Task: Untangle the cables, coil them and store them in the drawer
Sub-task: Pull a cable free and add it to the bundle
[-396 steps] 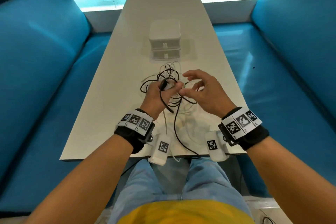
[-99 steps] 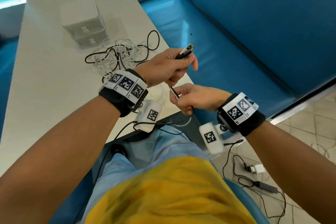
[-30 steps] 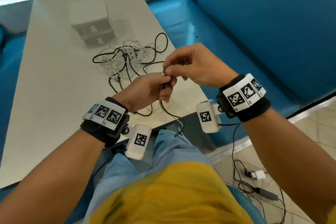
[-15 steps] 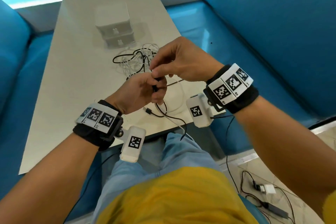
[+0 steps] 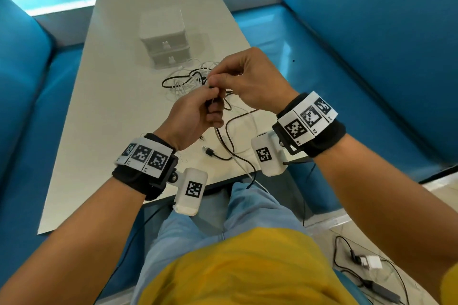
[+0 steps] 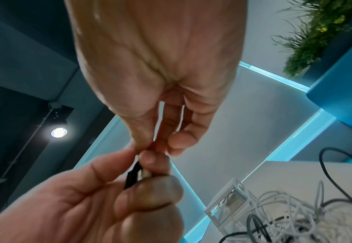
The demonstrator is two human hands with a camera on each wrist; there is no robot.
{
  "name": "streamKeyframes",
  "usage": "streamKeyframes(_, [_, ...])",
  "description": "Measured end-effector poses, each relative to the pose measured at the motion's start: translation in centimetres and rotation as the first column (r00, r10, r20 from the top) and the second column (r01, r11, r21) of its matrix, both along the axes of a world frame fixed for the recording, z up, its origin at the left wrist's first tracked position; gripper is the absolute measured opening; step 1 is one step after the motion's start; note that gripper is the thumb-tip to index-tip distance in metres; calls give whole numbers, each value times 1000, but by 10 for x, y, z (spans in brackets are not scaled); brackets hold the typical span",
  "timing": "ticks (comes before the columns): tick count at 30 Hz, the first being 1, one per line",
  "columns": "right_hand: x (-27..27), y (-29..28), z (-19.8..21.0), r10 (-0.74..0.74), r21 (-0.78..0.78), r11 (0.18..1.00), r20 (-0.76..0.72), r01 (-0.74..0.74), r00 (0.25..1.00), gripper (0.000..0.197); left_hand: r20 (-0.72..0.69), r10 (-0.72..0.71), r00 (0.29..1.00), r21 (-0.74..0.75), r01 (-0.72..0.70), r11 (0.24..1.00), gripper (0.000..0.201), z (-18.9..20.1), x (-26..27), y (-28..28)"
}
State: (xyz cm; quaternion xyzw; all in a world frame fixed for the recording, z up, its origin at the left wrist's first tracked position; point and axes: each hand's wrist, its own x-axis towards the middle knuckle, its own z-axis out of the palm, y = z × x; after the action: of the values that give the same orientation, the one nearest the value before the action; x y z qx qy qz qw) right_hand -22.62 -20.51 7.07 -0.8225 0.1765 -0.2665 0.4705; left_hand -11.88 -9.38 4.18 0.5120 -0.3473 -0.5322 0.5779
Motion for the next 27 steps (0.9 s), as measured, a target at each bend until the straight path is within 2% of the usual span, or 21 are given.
streamKeyframes(3, [2, 3, -2, -45, 36, 998, 32, 44, 998, 7, -15, -19, 1000, -10, 19, 1000, 20, 1, 1, 1])
streamKeyframes(7, [7, 12, -5, -67, 80, 995, 19, 65, 998, 9, 36, 26, 999, 1, -26, 1000, 29, -2, -1, 4])
streamKeyframes(10, [9, 7, -17, -27, 187, 981, -105, 46, 994, 21, 73, 20, 997, 46, -23, 999, 31, -10, 5, 12])
streamKeyframes(12, [8, 0, -32, -12, 188, 981, -226, 55, 974, 31, 98, 66, 993, 69, -73, 995, 32, -15, 15, 22])
streamKeyframes(14, [7, 1, -51, 51, 61, 998, -352, -31, 934, 29, 79, 164, 983, 77, -170, 983, 31, -20, 28, 33])
streamKeyframes(15, [6, 4, -62, 94, -29, 992, -454, -120, 886, 28, 66, 215, 974, 80, -220, 972, 31, -23, 34, 38])
streamKeyframes(17, [9, 14, -85, 132, -125, 947, -692, -297, 710, 31, 66, 293, 954, 91, -298, 950, 30, -32, 42, 48])
streamKeyframes(18, [12, 20, -95, 113, -144, 930, -765, -339, 634, 34, 78, 314, 946, 98, -321, 942, 29, -36, 44, 51])
streamKeyframes(19, [17, 24, -104, 83, -161, 925, -799, -345, 595, 36, 87, 326, 941, 105, -334, 937, 28, -41, 45, 54])
streamKeyframes(22, [31, 29, -113, 49, -189, 930, -786, -316, 616, 32, 84, 351, 933, 132, -359, 924, 24, -49, 43, 59])
streamKeyframes(26, [39, 23, -110, 50, -212, 907, -804, -365, 593, 11, -7, 399, 917, 171, -392, 904, 25, -59, 43, 62])
streamKeyframes(27, [38, 20, -108, 59, -195, 921, -786, -338, 616, 9, -26, 409, 912, 170, -399, 901, 25, -62, 43, 62])
